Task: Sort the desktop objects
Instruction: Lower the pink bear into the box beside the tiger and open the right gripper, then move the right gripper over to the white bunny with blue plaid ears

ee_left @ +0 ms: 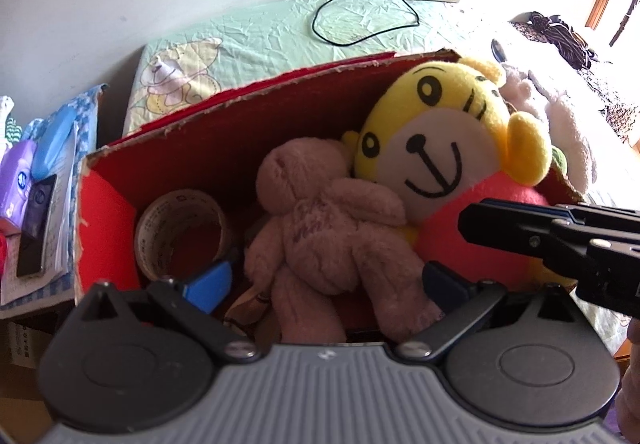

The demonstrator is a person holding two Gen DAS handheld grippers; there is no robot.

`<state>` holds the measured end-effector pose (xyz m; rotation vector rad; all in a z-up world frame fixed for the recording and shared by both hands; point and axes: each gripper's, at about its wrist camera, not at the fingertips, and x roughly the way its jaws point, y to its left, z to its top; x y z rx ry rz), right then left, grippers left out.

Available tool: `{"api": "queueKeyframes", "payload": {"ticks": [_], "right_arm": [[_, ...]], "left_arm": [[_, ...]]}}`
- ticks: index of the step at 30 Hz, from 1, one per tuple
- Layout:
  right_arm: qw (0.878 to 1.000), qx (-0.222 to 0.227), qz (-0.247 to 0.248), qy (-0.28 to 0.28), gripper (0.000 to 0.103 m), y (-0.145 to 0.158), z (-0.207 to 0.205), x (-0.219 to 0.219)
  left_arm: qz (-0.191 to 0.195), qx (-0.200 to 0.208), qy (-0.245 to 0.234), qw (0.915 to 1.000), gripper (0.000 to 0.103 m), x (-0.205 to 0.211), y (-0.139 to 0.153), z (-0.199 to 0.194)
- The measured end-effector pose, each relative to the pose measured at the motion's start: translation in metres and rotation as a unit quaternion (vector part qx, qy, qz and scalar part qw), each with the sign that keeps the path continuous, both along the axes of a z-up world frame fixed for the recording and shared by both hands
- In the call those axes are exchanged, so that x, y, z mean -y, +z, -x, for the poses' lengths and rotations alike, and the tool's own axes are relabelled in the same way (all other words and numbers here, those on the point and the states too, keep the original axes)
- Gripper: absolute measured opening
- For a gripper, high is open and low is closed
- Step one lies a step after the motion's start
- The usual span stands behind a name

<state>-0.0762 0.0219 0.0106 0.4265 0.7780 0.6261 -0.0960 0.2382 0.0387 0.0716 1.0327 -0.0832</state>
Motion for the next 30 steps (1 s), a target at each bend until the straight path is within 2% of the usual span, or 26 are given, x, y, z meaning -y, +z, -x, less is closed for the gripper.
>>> {"api": "queueKeyframes", "payload": {"ticks": [8,19,25,30], "right_arm": [[1.000,0.007,-0.001,0.003,0.015,0.000,0.002,0.002],[0.998,0.003,-0.061,0.018,0.023,0.003,0.001,0.025],[0.995,0.010,-0.099,0.025,0.024,0.008,-0.002,0.056],[0.991,0.013,-0.129,0.020,0.024,0.010,-0.008,0.093]], "left_arm": [[-0.003,0.015,0.021,0.9997,0.102,0.000,0.015,0.017],[0.002,0.044,0.033,0.9985,0.102,0.021,0.038,0.033],[0.023,0.053,0.026,0.9980,0.102,0.046,0.050,0.024],[0.038,0.068,-0.004,0.9970,0.102,0.086,0.054,0.011]]}}
